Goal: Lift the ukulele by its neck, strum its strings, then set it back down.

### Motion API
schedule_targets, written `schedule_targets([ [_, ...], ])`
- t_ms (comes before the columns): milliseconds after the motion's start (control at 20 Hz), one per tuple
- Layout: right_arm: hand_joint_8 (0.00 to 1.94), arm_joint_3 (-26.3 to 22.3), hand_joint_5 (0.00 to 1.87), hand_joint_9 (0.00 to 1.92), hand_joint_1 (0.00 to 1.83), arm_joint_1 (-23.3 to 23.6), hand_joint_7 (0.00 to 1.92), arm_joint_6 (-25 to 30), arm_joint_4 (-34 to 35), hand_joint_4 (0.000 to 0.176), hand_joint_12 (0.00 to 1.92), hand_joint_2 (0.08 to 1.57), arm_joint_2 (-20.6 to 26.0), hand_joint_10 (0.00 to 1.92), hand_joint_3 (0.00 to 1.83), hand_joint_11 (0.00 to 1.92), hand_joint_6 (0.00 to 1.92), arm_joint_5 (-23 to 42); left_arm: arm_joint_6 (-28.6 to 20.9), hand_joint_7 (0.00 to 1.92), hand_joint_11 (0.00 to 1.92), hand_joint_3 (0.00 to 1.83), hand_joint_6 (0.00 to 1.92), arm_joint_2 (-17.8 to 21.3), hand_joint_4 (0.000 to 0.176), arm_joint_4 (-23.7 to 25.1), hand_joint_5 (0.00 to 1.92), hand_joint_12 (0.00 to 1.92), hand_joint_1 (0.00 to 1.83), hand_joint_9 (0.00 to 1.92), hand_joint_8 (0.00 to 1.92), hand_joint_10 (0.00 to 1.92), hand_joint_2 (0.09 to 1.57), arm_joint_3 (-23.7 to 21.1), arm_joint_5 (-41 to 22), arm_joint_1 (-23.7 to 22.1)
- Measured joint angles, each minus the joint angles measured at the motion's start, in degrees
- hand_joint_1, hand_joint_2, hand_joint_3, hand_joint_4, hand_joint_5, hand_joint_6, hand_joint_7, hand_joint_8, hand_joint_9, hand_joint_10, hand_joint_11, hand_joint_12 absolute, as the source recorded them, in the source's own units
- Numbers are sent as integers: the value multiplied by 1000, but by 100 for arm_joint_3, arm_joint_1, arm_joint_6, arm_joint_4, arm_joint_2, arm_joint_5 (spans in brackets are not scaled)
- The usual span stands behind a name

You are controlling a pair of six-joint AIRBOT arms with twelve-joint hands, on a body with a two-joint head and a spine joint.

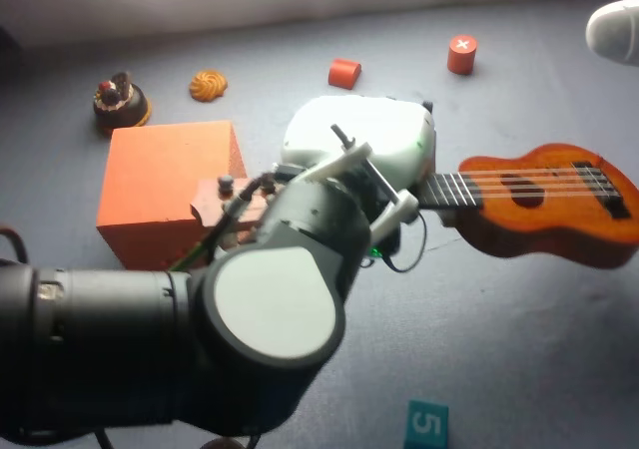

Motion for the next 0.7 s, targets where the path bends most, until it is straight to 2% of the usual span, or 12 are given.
schedule_targets([
  [100,5,-28,240,137,0,0,209,-2,0,0,364,1342,0,12,0,0,9,-9,-269,1434,1579,70,1921,-149,175,321,1338,1921,1558,1548,1921,1921,1171,85,72,203],
  [300,3,-52,245,148,0,0,221,-2,2,0,361,1338,0,10,0,0,7,-33,-603,1444,1590,66,1921,-396,175,669,1344,1921,1548,1555,1921,1921,1171,376,271,525],
  [700,3,-111,217,144,0,0,196,-2,-24,0,391,1340,-17,2,0,0,0,-39,-1062,1444,1586,63,1921,-750,176,1113,1343,1921,1546,1555,1921,1921,1179,881,404,1016],
])
